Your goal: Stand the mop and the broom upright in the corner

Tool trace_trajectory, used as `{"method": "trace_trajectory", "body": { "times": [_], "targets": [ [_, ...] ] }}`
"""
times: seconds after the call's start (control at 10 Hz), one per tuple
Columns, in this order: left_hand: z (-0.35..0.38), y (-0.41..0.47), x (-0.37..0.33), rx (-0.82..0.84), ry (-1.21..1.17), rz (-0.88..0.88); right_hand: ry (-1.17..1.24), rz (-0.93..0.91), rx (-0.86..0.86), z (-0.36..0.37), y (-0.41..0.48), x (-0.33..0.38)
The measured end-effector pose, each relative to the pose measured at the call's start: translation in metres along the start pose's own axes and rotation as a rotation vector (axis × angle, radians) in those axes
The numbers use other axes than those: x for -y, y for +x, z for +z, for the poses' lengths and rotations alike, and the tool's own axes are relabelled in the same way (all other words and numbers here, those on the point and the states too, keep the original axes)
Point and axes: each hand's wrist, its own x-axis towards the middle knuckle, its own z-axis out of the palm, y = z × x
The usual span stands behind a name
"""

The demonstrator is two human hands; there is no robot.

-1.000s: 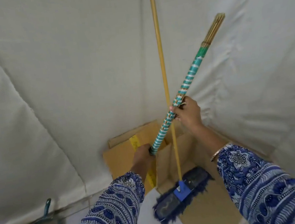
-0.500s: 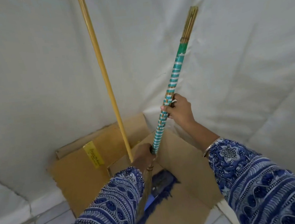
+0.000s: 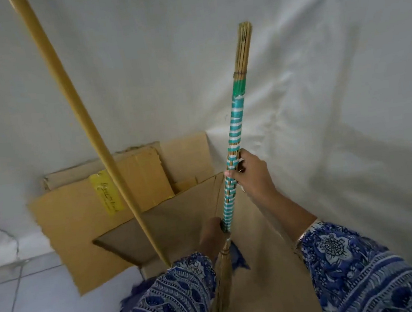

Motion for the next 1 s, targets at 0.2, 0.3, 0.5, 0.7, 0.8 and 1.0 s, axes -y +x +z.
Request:
{"method": "trace_trajectory", "body": {
  "times": [0.2,0.3,0.5,0.7,0.8,1.0],
  "targets": [
    [0.053,0.070,0.005,-0.013,-0.024,-0.148,-0.048,0.001,0.133,0.013,0.064,-0.082],
    [0.077,0.102,0.015,-0.025,-0.027,-0.224,-0.074,0.016,0.179,0.022,0.090,-0.118],
    [0.090,0.141,0.024,-0.072,-0.098,-0.276,-0.083,0.032,0.222,0.040,0.123,-0.138],
    [0.088,0.155,0.030,-0.084,-0.143,-0.327,-0.092,0.070,0.226,0.054,0.137,-0.142],
    [0.085,0.153,0.029,-0.077,-0.139,-0.343,-0.084,0.092,0.254,0.057,0.139,-0.142],
    [0.057,0.134,0.015,-0.095,-0.155,-0.287,-0.062,0.156,0.275,0.054,0.131,-0.124]
  ]
}}
